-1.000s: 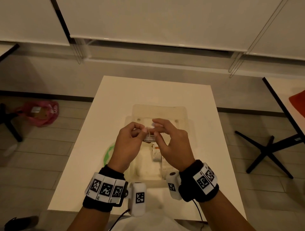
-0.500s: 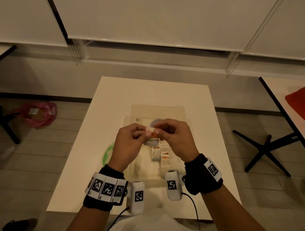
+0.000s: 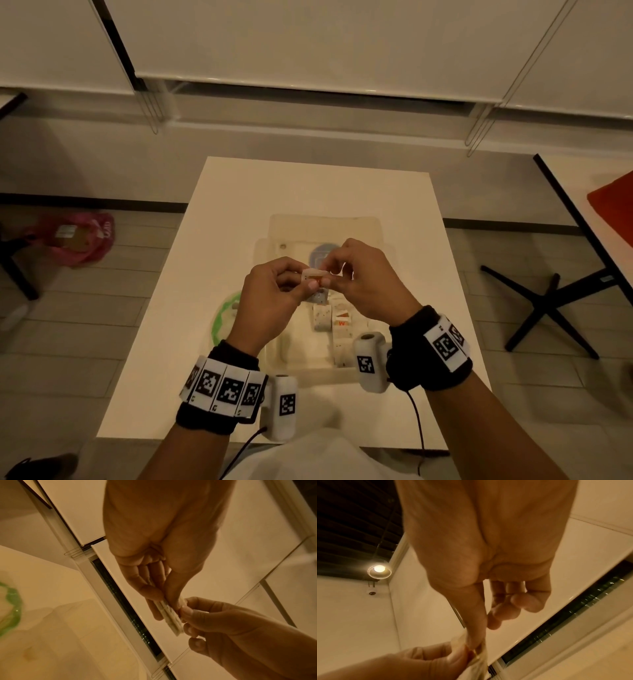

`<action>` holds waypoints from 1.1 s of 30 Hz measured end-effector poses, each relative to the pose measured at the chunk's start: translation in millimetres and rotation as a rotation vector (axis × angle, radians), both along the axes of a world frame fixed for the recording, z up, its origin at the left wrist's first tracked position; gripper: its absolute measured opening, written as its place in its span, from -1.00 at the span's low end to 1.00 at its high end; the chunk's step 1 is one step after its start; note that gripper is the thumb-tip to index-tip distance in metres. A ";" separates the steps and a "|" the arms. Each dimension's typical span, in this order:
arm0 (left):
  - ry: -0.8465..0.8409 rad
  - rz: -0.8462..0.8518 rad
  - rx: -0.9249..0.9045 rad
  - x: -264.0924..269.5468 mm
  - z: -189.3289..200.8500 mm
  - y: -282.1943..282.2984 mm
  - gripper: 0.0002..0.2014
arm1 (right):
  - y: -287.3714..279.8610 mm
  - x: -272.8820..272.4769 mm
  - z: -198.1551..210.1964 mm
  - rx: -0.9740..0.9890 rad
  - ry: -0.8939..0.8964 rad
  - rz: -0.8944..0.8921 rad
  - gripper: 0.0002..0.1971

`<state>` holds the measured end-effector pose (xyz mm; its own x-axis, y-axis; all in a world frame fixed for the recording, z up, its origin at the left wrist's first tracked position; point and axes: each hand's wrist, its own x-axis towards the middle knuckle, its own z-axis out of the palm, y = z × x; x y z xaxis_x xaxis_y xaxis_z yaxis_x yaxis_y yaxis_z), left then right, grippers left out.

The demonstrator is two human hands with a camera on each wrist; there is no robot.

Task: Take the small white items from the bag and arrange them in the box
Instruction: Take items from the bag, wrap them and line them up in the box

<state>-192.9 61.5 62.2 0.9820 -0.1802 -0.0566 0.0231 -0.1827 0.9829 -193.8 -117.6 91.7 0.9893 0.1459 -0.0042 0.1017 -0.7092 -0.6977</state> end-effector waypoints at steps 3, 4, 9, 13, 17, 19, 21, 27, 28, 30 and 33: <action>-0.004 -0.016 0.024 -0.6 -7.6 1.4 -0.85 | -1.0 3.7 -5.9 -0.084 0.019 0.057 -0.88; -0.008 -0.008 0.054 -0.4 -12.1 2.7 -0.84 | -1.4 5.4 -10.0 -0.081 0.042 0.073 -0.87; 0.066 0.056 0.221 -0.4 -34.5 20.5 -0.85 | -5.2 25.2 -52.6 -0.171 0.265 0.024 -0.83; 0.222 -0.144 0.278 -10.5 -41.3 53.9 -0.87 | -3.4 36.7 -100.6 -0.313 0.443 0.008 -0.85; 0.448 -0.372 0.450 -28.5 -65.5 92.0 -0.75 | 1.1 41.8 -134.2 -0.356 0.569 0.041 -0.82; 0.549 -0.458 0.565 -39.3 -85.1 109.1 -0.73 | 2.7 42.3 -146.7 -0.392 0.612 0.062 -0.82; 0.644 -0.516 0.645 -49.7 -105.3 124.4 -0.71 | 2.9 42.4 -157.2 -0.441 0.644 0.075 -0.81; 0.816 -0.509 0.873 -75.7 -155.3 157.2 -0.69 | 2.3 47.2 -174.9 -0.569 0.570 0.062 -0.84; 0.831 -0.518 0.908 -79.6 -160.7 159.8 -0.67 | 2.6 47.7 -176.4 -0.585 0.542 0.060 -0.87; 0.873 -0.519 0.973 -87.6 -168.0 161.4 -0.66 | 3.2 47.6 -178.2 -0.628 0.495 0.062 -0.89; 0.926 -0.556 1.027 -97.6 -172.0 164.0 -0.72 | 3.8 47.6 -180.1 -0.693 0.439 0.059 -0.89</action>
